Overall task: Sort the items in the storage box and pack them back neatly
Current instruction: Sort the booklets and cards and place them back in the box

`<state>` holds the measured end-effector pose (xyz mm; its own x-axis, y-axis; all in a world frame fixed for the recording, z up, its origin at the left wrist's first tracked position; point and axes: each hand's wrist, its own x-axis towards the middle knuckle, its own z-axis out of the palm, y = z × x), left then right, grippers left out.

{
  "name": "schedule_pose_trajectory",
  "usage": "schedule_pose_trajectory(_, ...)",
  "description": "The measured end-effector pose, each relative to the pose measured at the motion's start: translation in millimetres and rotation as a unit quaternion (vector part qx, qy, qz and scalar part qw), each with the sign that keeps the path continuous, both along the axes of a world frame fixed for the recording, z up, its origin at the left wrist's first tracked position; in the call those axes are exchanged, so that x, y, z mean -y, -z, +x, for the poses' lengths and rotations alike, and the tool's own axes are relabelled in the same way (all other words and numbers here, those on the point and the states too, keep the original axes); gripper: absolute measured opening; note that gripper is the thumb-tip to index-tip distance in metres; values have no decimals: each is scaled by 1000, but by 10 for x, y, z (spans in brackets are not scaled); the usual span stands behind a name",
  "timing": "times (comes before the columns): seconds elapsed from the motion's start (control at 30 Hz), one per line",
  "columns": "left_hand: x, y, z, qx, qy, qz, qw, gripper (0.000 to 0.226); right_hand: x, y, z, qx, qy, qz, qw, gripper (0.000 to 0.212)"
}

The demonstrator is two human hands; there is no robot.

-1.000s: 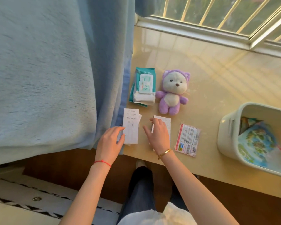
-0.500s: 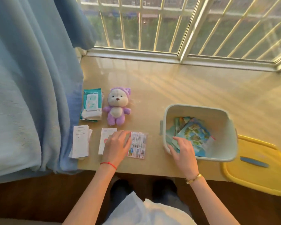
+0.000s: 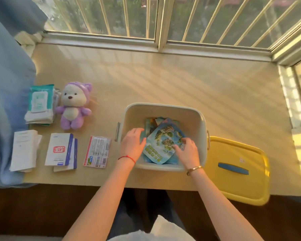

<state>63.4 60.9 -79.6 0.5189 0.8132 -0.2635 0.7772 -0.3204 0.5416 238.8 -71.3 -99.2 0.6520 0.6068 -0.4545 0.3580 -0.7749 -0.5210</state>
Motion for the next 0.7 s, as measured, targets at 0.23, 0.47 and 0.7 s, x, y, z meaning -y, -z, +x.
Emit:
schedule_pose_trajectory(0.23,41,607,366,-86,4,-102,991,50,-159,488,235,-20,29,-36,999,54)
schedule_pose_trajectory(0.47,57,874,491,-132,-28,-107,985,49,-242,689,244,-19,49,-41,998,54)
schedule_pose_trajectory(0.7,-113,623,316,-38,-67,-91,993,13,-357,668,286,-14,36,5,999,45)
